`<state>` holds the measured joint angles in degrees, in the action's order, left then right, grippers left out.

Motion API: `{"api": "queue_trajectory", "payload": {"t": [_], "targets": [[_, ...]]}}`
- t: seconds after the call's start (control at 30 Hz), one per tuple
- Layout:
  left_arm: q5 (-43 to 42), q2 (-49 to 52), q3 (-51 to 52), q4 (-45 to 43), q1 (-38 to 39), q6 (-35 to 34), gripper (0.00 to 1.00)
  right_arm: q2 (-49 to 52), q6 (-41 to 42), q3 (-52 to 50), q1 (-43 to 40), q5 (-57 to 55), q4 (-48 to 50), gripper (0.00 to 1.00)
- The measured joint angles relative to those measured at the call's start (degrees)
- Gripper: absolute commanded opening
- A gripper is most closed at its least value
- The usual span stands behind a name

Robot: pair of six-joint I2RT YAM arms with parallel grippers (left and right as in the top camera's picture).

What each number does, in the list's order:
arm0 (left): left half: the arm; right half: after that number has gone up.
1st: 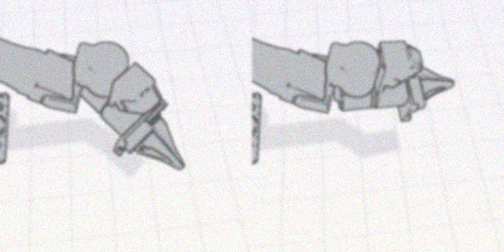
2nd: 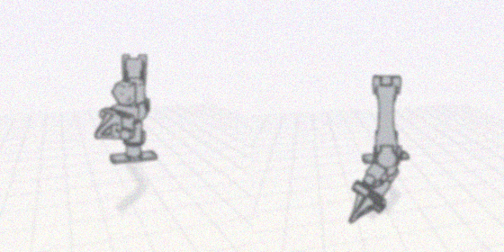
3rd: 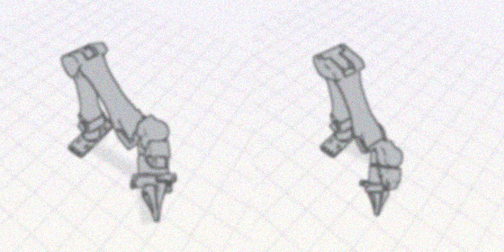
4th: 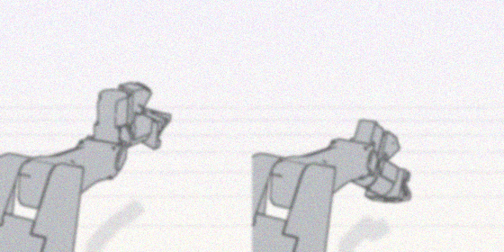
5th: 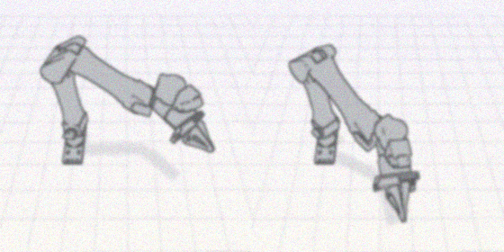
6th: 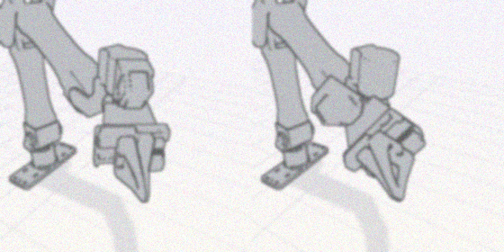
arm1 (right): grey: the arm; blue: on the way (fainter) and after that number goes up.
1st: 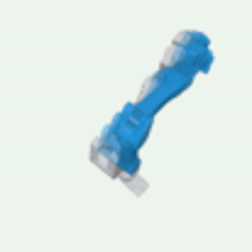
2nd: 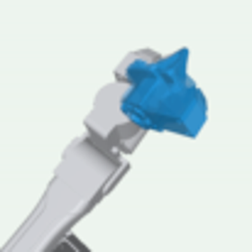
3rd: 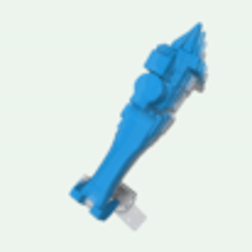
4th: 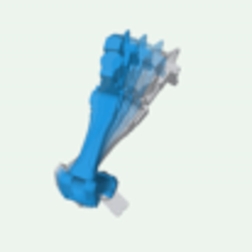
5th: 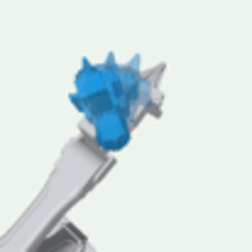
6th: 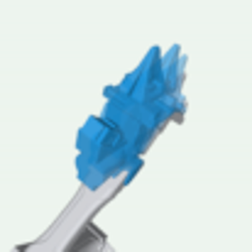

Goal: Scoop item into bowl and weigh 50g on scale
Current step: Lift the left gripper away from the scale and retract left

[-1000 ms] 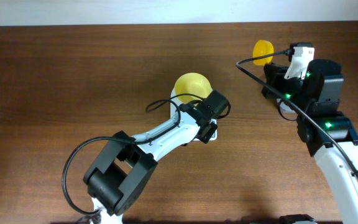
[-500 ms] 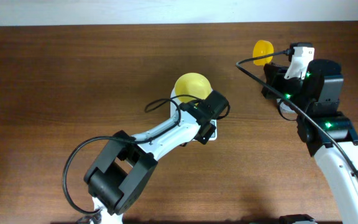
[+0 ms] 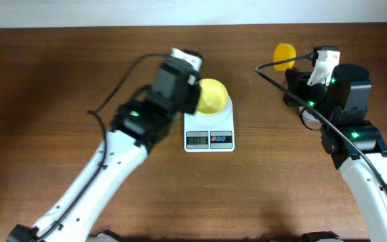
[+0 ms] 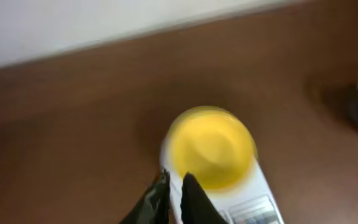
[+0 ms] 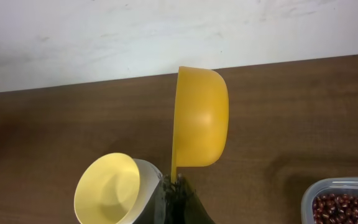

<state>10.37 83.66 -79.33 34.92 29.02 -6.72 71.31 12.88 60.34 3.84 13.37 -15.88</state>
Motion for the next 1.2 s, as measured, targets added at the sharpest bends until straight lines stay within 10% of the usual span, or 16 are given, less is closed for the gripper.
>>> {"api": "queue_trajectory", "payload": {"t": [0.53, 0.6, 0.67, 0.97, 1.2], "targets": [[-8.92, -0.26, -2.56, 4.04, -11.76, 13.44, 0.28, 4.09, 6.38, 0.00, 0.00, -0.02, 10.84, 0.04], [-13.99, -0.42, -6.27, 12.94, -11.74, 16.74, 0.44, 4.09, 6.64, 0.00, 0.00, 0.02, 10.91, 0.04], [-17.68, -0.50, -9.55, 20.02, -11.74, 18.53, 0.99, 4.09, 6.62, 0.00, 0.00, 0.02, 11.04, 0.04], [-20.35, -0.68, -10.58, 30.27, -11.74, 19.54, 0.99, 4.09, 6.67, 0.00, 0.00, 6.71, 10.95, 0.04], [-31.15, -0.68, -10.64, 43.41, -11.74, 38.05, 0.99, 2.86, 6.75, 0.02, 0.00, 11.32, 2.99, 0.04]]}}
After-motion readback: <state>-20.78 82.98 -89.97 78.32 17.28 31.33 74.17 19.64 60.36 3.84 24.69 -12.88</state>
